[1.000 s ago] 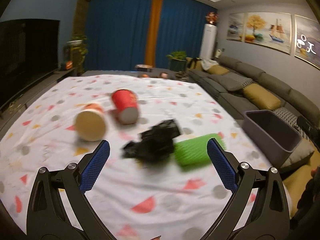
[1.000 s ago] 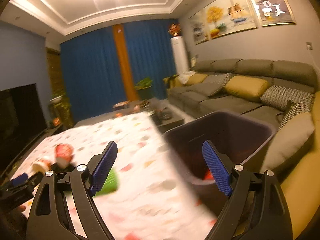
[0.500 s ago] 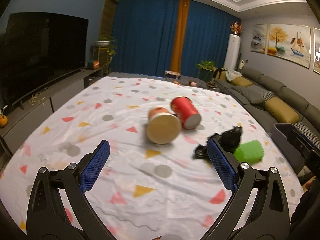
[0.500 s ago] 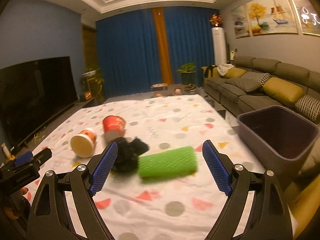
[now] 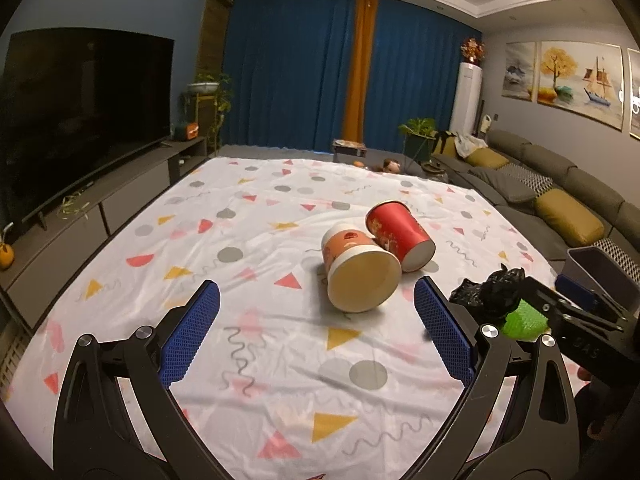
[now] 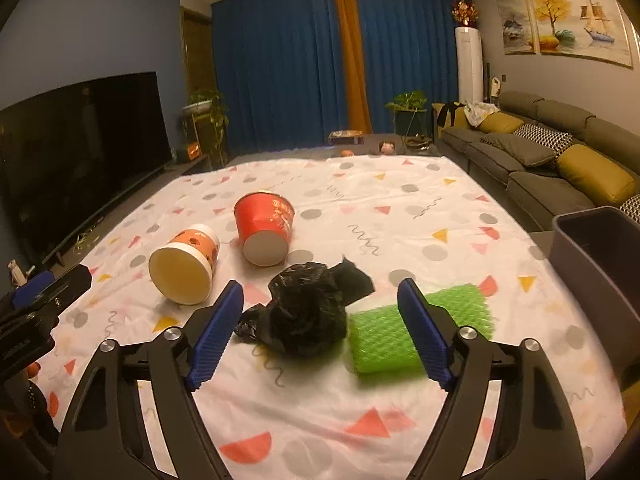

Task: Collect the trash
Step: 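Grasp the black plastic bag with the right gripper while the left gripper grasps the orange-and-white cup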

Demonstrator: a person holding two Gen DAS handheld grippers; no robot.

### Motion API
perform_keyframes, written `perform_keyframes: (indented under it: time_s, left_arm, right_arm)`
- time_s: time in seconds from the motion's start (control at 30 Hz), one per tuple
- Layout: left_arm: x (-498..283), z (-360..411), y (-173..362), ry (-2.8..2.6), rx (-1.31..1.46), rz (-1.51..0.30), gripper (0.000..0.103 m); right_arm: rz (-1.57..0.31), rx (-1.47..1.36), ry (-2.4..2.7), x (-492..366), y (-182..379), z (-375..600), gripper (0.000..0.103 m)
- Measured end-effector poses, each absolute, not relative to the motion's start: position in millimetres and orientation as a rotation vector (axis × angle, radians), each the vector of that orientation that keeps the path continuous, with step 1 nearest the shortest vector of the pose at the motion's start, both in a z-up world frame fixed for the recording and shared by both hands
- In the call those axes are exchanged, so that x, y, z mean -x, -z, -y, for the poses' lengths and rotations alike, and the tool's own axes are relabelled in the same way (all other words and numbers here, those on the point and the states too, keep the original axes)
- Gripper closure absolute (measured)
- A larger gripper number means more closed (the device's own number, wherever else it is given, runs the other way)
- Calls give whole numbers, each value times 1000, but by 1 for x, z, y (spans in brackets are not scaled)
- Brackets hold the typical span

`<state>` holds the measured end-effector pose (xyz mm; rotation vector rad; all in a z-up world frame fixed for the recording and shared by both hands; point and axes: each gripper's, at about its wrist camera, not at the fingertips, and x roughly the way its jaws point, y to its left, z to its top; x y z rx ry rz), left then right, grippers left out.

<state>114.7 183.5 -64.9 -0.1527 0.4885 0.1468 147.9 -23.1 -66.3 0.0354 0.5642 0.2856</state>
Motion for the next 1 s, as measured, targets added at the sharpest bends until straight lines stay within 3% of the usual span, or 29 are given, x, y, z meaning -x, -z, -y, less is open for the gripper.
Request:
perform_keyframes:
  time_s: [0.2, 0.37, 0.5, 0.73, 1.0]
  left_arm:
    - [-144, -187, 75, -120, 142, -535, 8]
    - [-170, -186, 86, -105, 115, -585, 15]
    - [-187, -187, 94, -95, 117, -630, 26]
    - [-208, -194, 108, -52, 159, -713, 49]
    - [-219, -202, 118, -7, 218, -768, 84]
  right_arm:
    - [-592, -17, -295, -160, 74, 14, 44]
    - [-615, -5, -302, -164, 81, 9, 58]
    - [-624, 8, -306, -167, 85, 7, 75]
    - [-612, 6, -307, -168, 85, 8, 92]
    - [-579, 7, -288, -162, 82, 10, 95]
